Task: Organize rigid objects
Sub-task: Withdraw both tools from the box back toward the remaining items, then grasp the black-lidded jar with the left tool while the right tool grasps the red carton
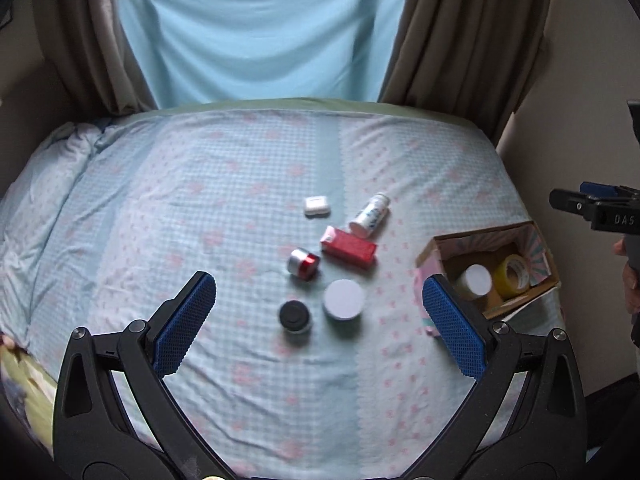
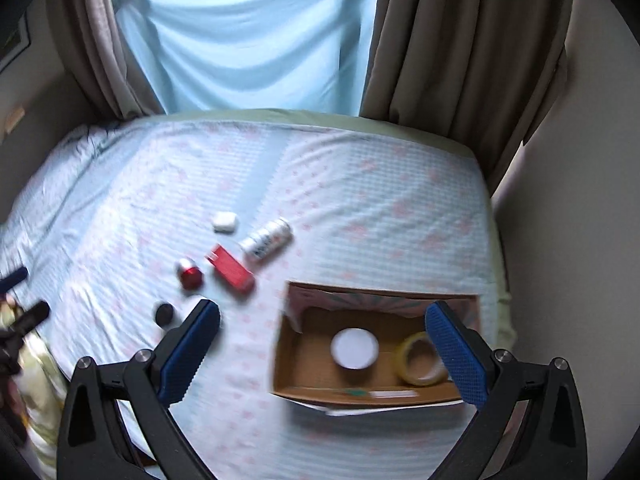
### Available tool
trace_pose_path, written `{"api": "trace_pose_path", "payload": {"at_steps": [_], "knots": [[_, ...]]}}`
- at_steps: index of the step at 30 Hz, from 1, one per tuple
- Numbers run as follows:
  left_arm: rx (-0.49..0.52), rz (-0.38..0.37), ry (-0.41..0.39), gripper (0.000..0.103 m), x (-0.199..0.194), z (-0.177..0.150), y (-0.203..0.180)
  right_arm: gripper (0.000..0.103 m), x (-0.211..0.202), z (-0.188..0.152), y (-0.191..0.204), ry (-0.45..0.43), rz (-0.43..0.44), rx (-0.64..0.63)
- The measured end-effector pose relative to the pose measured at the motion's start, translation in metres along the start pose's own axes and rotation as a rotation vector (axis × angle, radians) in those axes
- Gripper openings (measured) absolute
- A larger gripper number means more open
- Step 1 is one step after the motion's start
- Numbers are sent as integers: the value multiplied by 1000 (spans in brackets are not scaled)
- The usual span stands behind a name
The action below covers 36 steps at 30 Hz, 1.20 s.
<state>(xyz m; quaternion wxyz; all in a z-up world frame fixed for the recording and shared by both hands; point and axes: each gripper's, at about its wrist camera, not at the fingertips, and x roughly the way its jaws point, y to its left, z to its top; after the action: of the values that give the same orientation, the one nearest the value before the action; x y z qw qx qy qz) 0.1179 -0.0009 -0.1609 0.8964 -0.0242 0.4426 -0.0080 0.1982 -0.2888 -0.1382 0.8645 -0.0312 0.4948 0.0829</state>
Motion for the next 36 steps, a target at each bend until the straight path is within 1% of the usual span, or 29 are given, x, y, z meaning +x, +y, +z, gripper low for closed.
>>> {"api": "trace_pose_path", "payload": {"at_steps": [3, 7, 10, 13, 17, 23, 28, 31, 34, 36], "knots": [[24, 6, -3, 103, 5, 0, 25, 103, 8, 2, 28, -2, 33, 64], [40, -24, 46, 103, 23, 1, 58, 103, 22, 3, 64, -7, 52, 121], [39, -50, 50, 103, 38, -2, 80, 103, 36, 4, 85, -1, 80, 154], [35, -62, 52, 103, 59, -7, 97, 103, 55, 7, 106, 13, 105, 155], [41, -88, 55, 103, 90, -23, 109, 103, 82, 9, 125, 35, 114, 104], [68, -141, 112, 103, 144, -60, 105, 103, 127, 10, 133, 83, 124, 11], [143, -172, 151, 103, 186, -85, 82, 103, 170, 10, 132, 136, 120, -100], [216, -172, 197, 103, 218, -98, 61, 102, 199, 10, 131, 185, 123, -172], [267, -162, 225, 101, 244, -108, 48, 96, 232, 9, 131, 238, 140, -245], [290, -147, 250, 100, 261, -113, 41, 91, 255, 6, 132, 277, 136, -294]]}}
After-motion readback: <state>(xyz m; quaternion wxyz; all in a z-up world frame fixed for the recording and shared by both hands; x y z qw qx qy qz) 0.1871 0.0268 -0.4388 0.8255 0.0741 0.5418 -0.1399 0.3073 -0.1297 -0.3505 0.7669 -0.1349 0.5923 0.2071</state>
